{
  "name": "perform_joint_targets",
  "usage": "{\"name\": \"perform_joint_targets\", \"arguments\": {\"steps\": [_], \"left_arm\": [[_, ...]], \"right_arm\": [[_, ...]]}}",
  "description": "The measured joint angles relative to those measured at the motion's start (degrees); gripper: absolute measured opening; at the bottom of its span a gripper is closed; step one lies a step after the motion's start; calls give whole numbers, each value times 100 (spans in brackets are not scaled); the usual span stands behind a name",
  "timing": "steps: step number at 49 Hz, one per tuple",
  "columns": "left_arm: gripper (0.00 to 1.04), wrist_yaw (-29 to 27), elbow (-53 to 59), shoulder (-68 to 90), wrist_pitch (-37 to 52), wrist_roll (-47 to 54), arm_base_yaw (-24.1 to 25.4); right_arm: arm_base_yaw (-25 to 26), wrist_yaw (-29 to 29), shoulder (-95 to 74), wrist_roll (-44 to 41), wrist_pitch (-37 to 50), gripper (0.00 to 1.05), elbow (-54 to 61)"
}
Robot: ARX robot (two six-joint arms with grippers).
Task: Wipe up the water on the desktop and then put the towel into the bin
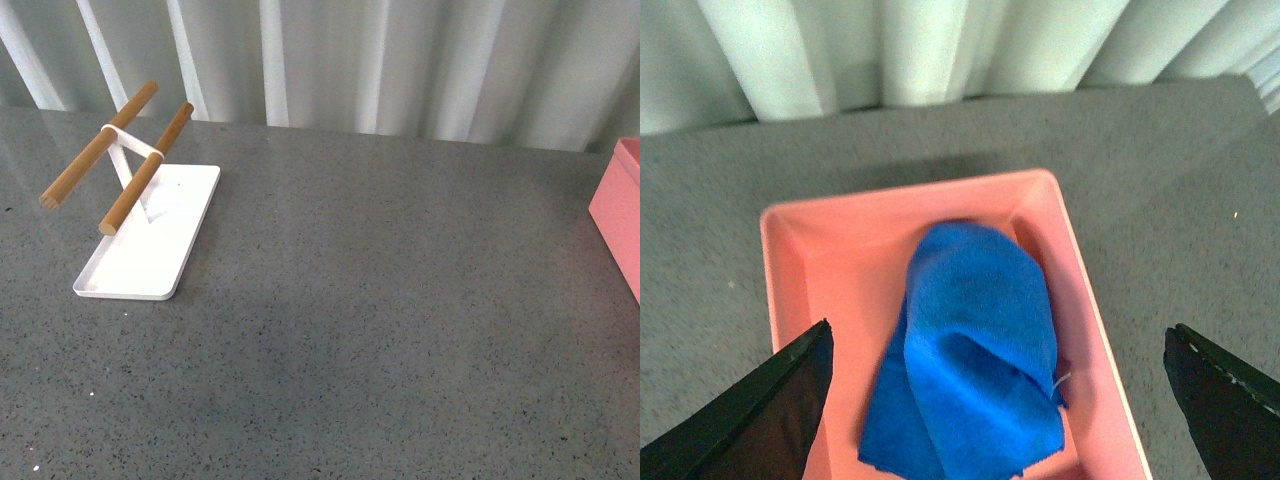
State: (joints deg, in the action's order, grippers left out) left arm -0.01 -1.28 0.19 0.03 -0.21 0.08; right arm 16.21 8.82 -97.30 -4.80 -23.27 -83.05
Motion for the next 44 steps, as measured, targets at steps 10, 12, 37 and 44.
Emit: {"name": "perform_joint_targets", "arguments": {"steps": [10, 12, 37, 44], "left_arm": [[98, 0, 0, 0, 0, 0, 0], [98, 0, 0, 0, 0, 0, 0], [98, 0, 0, 0, 0, 0, 0], [98, 0, 0, 0, 0, 0, 0]], "right_arm": [[-133, -1169, -144, 450, -750, 98, -1285], [-186, -1202, -184, 616, -903, 98, -1397], [-291, -361, 127, 581, -1493, 98, -321], [-267, 739, 186, 155, -1095, 98, 208]]}}
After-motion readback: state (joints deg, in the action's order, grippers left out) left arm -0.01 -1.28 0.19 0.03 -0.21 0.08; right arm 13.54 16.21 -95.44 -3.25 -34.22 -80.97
